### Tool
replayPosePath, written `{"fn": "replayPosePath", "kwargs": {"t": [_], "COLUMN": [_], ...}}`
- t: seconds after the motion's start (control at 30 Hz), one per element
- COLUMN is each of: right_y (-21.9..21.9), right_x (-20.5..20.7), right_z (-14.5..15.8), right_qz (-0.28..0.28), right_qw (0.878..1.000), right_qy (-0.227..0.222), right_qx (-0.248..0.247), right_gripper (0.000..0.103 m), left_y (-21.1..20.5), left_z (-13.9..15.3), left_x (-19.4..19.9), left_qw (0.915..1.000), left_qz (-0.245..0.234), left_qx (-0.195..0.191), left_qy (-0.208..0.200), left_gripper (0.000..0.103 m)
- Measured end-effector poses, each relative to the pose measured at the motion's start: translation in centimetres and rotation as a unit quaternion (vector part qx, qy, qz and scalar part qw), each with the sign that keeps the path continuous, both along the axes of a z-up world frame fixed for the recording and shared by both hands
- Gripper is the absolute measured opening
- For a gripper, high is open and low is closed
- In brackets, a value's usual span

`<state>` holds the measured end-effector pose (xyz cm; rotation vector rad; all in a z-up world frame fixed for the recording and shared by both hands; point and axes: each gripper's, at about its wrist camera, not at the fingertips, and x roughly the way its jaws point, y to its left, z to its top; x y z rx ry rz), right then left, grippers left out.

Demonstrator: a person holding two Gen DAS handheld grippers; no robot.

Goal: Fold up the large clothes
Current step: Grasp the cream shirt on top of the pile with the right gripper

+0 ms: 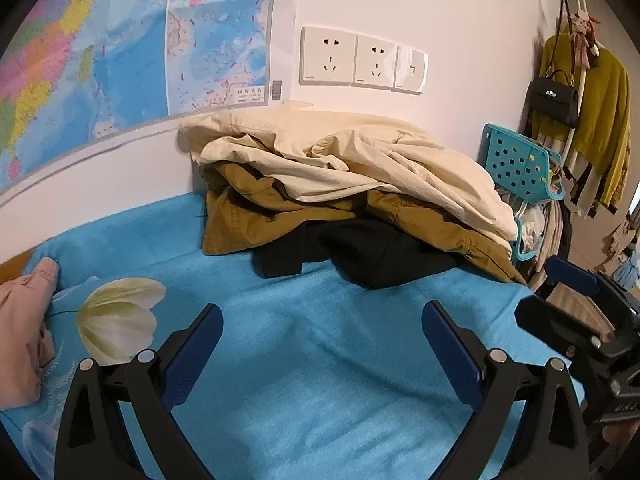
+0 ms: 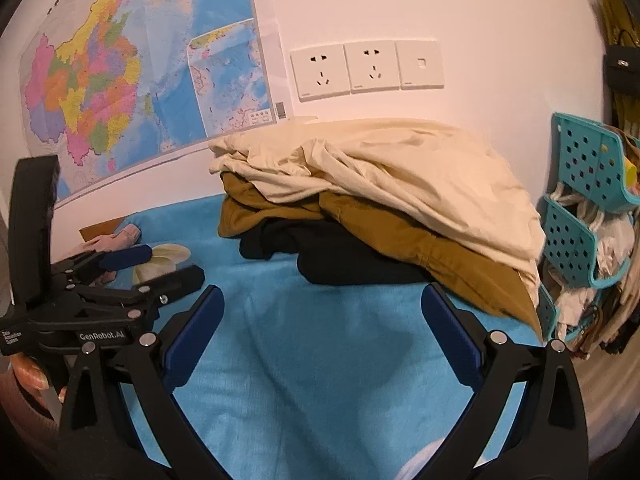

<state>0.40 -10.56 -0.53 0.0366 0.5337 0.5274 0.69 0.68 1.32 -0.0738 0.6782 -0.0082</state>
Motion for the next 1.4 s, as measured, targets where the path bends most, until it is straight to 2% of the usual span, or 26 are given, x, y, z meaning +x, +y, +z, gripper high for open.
{"fn": "replayPosePath", "kwargs": {"t": [0.1, 0.17, 0.33, 0.47, 0.57, 0.6, 0.67, 0.73, 0.8, 0.87, 0.97, 1.03, 1.1, 1.13, 1.17, 1.2, 1.23, 1.37, 1.4], "right_y": [0.6, 1.1, 3.8, 7.1, 9.4, 10.3, 11.0, 10.1, 7.3, 3.6, -2.3, -4.0, -4.8, -4.6, -4.0, -3.0, -2.3, 2.8, 4.9], "right_x": [1.8, 3.4, 9.4, 14.5, 17.5, 18.9, 20.4, 20.6, 20.1, 18.8, 17.6, 17.0, 17.0, 16.5, 15.5, 14.6, 13.1, 9.4, 9.1], "right_z": [0.8, 1.5, 3.5, 3.8, 3.1, 2.4, 1.6, 2.5, 4.5, 7.0, 9.2, 9.1, 8.1, 7.6, 7.4, 7.4, 7.3, 6.2, 5.4], "right_qz": [0.006, 0.011, 0.03, 0.051, 0.064, 0.071, 0.092, 0.091, 0.098, 0.087, 0.066, 0.051, 0.043, 0.046, 0.049, 0.051, 0.058, 0.151, 0.174], "right_qw": [1.0, 0.999, 0.995, 0.989, 0.984, 0.982, 0.978, 0.978, 0.984, 0.99, 0.996, 0.996, 0.994, 0.991, 0.986, 0.982, 0.978, 0.954, 0.941], "right_qy": [-0.016, -0.022, -0.042, -0.042, -0.032, -0.018, 0.008, -0.006, -0.008, -0.032, -0.037, -0.036, -0.009, -0.011, -0.03, -0.053, -0.082, -0.142, -0.153], "right_qx": [-0.027, -0.041, -0.087, -0.129, -0.162, -0.175, -0.19, -0.189, -0.146, -0.11, -0.052, -0.069, -0.103, -0.126, -0.154, -0.172, -0.185, -0.215, -0.246], "right_gripper": [0.097, 0.097, 0.097, 0.097, 0.089, 0.084, 0.041, 0.011, 0.01, 0.008, 0.008, 0.009, 0.026, 0.044, 0.073, 0.084, 0.091, 0.092, 0.092], "left_y": [0.6, 1.4, 3.1, 4.4, 5.0, 5.1, 5.4, 5.6, 5.8, 5.8, 6.0, 6.3, 6.6, 6.7, 6.8, 6.9, 7.1, 7.6, 7.7], "left_z": [0.0, 0.0, -0.1, -0.3, -0.7, -0.8, -1.3, -1.7, -1.8, -1.9, -1.7, -1.6, -1.6, -1.6, -1.6, -1.6, -1.5, -1.5, -1.5], "left_x": [1.1, 2.4, 5.9, 8.4, 10.0, 10.4, 11.4, 12.2, 12.5, 12.8, 13.6, 14.3, 15.1, 15.4, 15.5, 15.7, 16.3, 16.6, 16.7], "left_qw": [0.9999, 0.9999, 0.9992, 0.9981, 0.9972, 0.997, 0.9965, 0.9961, 0.996, 0.9962, 0.9959, 0.9954, 0.9948, 0.9947, 0.9945, 0.9945, 0.9943, 0.9938, 0.9939], "left_qz": [0.01, 0.015, 0.034, 0.048, 0.058, 0.061, 0.065, 0.068, 0.067, 0.065, 0.064, 0.067, 0.072, 0.074, 0.075, 0.077, 0.079, 0.079, 0.078], "left_qx": [0.007, -0.003, -0.019, -0.035, -0.043, -0.044, -0.046, -0.048, -0.05, -0.051, -0.058, -0.065, -0.068, -0.068, -0.068, -0.067, -0.067, -0.073, -0.072], "left_qy": [-0.001, 0.002, 0.011, 0.016, 0.02, 0.021, 0.027, 0.031, 0.031, 0.028, 0.025, 0.024, 0.024, 0.025, 0.025, 0.026, 0.027, 0.029, 0.028], "left_gripper": [0.096, 0.096, 0.096, 0.096, 0.096, 0.096, 0.096, 0.096, 0.096, 0.096, 0.096, 0.096, 0.096, 0.096, 0.096, 0.095, 0.095, 0.095, 0.095]}}
